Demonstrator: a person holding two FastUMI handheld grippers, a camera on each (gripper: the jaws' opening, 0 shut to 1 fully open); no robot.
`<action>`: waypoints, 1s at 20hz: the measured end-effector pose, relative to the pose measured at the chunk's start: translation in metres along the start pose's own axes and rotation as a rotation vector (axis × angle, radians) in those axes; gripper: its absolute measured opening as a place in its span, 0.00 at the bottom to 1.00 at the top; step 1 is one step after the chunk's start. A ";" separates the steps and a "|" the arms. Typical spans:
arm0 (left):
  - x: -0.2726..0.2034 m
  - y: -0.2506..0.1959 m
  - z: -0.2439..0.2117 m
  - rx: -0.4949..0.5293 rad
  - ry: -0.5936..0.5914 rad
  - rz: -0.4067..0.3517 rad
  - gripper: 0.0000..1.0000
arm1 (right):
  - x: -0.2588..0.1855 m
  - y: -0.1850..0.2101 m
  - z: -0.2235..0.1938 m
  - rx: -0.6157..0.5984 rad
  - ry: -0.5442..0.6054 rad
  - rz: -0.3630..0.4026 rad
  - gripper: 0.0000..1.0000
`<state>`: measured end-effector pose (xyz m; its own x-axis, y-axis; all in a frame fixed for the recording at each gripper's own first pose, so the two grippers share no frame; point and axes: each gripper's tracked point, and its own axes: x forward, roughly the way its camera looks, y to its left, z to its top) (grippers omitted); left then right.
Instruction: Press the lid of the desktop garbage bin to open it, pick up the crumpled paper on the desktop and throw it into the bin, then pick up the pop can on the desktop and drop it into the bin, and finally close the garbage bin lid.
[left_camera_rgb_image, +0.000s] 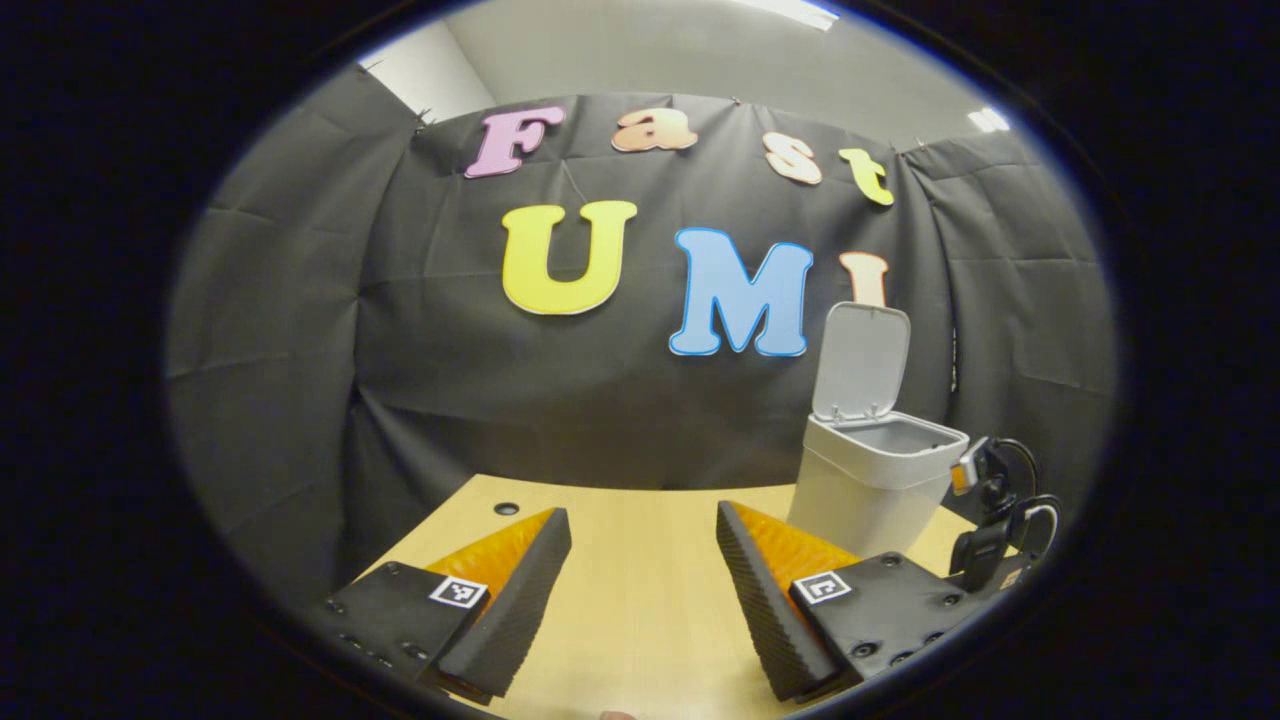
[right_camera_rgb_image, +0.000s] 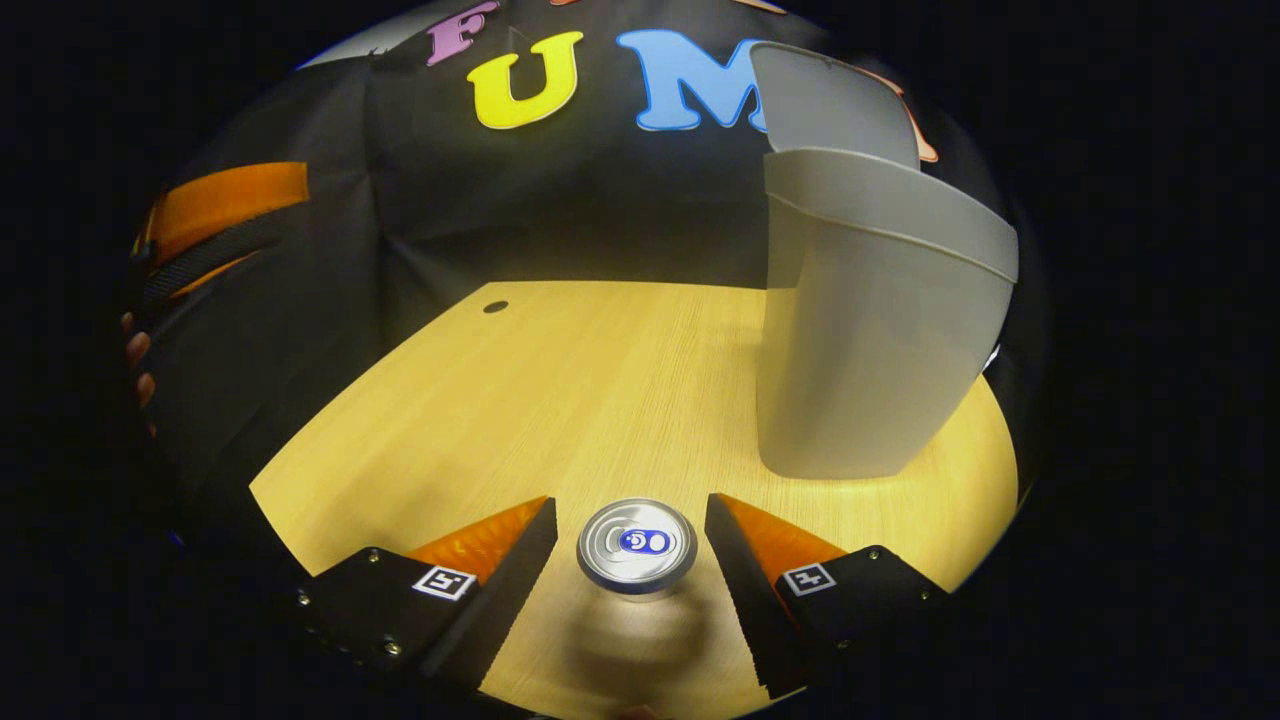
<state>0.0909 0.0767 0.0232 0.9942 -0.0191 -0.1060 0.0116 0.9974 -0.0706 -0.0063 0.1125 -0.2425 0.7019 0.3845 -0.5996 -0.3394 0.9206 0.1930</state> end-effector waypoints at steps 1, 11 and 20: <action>-0.001 0.002 -0.001 0.001 0.003 0.004 0.96 | 0.002 -0.001 -0.006 0.008 0.019 -0.001 0.96; -0.005 0.003 -0.005 0.001 0.014 0.008 0.96 | 0.013 0.001 -0.022 0.018 0.067 0.015 0.87; 0.003 -0.004 -0.002 -0.002 0.006 -0.008 0.96 | -0.025 0.001 0.018 -0.048 -0.047 0.018 0.84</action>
<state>0.0933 0.0722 0.0214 0.9934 -0.0274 -0.1112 0.0192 0.9971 -0.0735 -0.0130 0.1046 -0.2138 0.7241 0.4044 -0.5587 -0.3808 0.9098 0.1651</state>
